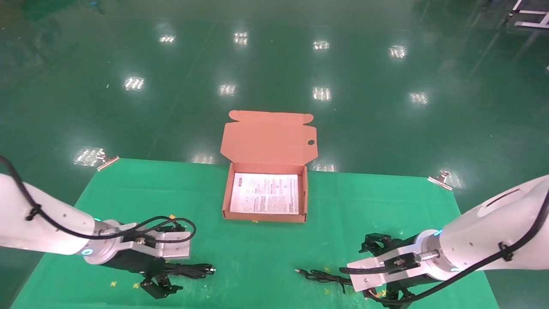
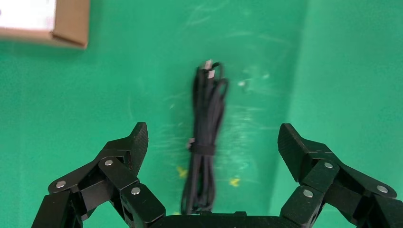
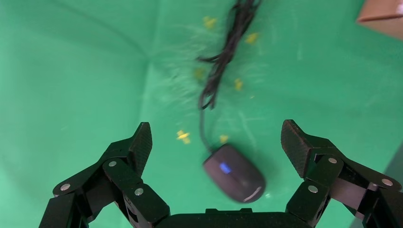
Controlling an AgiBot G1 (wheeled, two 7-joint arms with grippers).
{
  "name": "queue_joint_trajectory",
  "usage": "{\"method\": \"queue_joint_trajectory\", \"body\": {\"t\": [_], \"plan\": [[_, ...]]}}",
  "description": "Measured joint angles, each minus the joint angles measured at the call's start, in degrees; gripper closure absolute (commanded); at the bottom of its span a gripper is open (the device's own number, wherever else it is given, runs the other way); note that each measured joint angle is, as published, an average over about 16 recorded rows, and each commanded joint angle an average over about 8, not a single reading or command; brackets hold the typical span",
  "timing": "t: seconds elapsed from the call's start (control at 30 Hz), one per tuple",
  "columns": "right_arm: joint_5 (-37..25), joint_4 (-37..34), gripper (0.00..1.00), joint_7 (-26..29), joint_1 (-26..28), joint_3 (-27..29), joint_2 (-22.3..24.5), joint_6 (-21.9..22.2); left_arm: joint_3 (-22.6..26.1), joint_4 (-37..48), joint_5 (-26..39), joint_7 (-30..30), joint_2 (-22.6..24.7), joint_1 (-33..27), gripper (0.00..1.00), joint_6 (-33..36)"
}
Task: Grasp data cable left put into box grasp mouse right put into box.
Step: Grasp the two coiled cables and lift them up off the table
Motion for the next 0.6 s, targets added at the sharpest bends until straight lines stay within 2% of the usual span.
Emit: {"method": "queue_joint_trajectory", "body": {"t": [0.3,0.6], "plan": [[-2.6,-5.0,0.00,1.0,-2.9,-0.6,-3.6,4.8,0.2,13.1,0.7,2.4,4.2,-1.6,0.00,-2.8],[-2.6,-12.8,0.00,-1.3,-4.6,-1.0,-7.9,7.8,0.3,24.9,0.9,7.5,7.9,-3.7,0.00,-5.4]]}}
